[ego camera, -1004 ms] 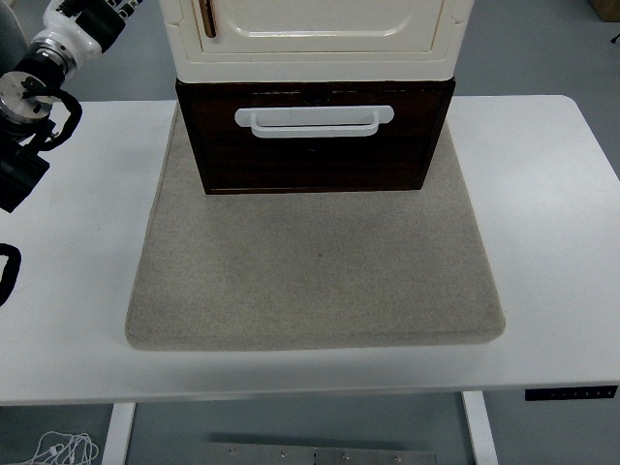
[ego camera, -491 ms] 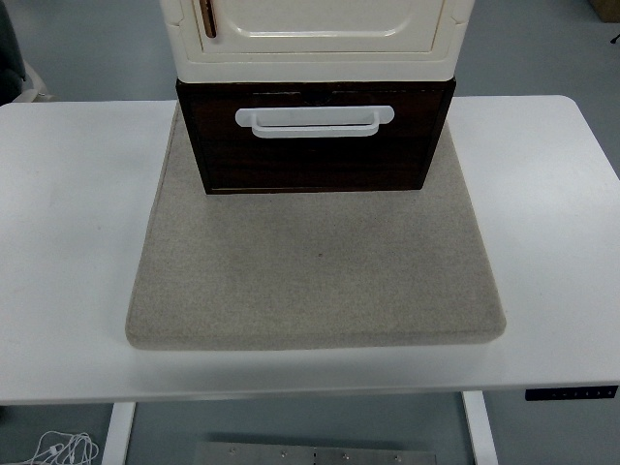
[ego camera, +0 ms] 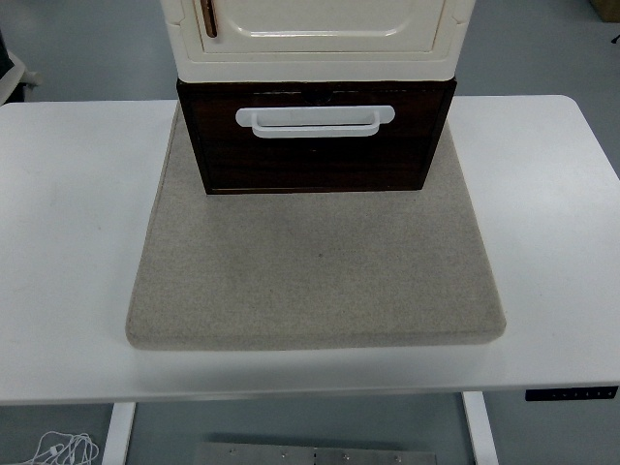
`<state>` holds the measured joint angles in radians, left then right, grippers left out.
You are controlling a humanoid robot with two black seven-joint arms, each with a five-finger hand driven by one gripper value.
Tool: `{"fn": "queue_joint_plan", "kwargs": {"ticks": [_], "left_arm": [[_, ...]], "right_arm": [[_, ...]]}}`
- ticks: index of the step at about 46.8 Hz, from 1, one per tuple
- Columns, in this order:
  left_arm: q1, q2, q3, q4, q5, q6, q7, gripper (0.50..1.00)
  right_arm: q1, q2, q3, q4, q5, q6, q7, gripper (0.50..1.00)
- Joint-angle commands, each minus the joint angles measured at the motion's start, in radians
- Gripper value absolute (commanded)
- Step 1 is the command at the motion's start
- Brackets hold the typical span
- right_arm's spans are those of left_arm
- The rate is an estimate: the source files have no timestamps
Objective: Open the drawer under the combination cabinet
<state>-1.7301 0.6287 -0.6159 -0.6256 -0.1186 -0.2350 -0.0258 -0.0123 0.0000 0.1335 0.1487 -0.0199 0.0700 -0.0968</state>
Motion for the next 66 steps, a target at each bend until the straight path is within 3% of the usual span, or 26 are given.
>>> {"fn": "queue_joint_plan", "kwargs": {"ticks": [1,15,24,34,41,47,54,58,66], "left_arm": [[-0.005,0.014,0.001,-0.152,0.051,0.046,0.000,1.000],[-0.005,0.019,0.022,-0.525,0.264,0.069,0.003,1.000],[-0.031,0.051,0.209,-0.724,0.336,0.068,0.003,1.000],[-0.117,0.056,0.474,-0.850,0.404,0.068,0.010,1.000],[-0.186,0.042,0.631,-0.908,0.405,0.066,0.107,1.000],[-0.192,0.022,0.708,-0.945,0.405,0.053,0.184,1.000],[-0.190,0.008,0.734,-0.951,0.405,0.019,0.320,1.000],[-0.190,-0.009,0.746,-0.947,0.405,-0.020,0.371,1.000],[-0.186,-0.047,0.786,-0.937,0.405,0.003,0.454,1.000]], "right_arm": [[0.000,0.000,0.000,0.000,0.000,-0.001,0.000,0.926],[0.000,0.000,0.000,-0.001,0.000,0.001,0.000,0.928],[0.000,0.000,0.000,0.000,0.000,0.001,0.000,0.928],[0.000,0.000,0.000,0.000,0.000,-0.001,0.000,0.926],[0.000,0.000,0.000,0.000,0.000,0.001,0.000,0.926],[0.000,0.000,0.000,-0.001,0.000,0.001,0.000,0.928],[0.000,0.000,0.000,0.000,0.000,-0.001,0.000,0.928],[0.000,0.000,0.000,-0.001,0.000,0.001,0.000,0.926],[0.000,0.000,0.000,0.000,0.000,-0.001,0.000,0.928]]}}
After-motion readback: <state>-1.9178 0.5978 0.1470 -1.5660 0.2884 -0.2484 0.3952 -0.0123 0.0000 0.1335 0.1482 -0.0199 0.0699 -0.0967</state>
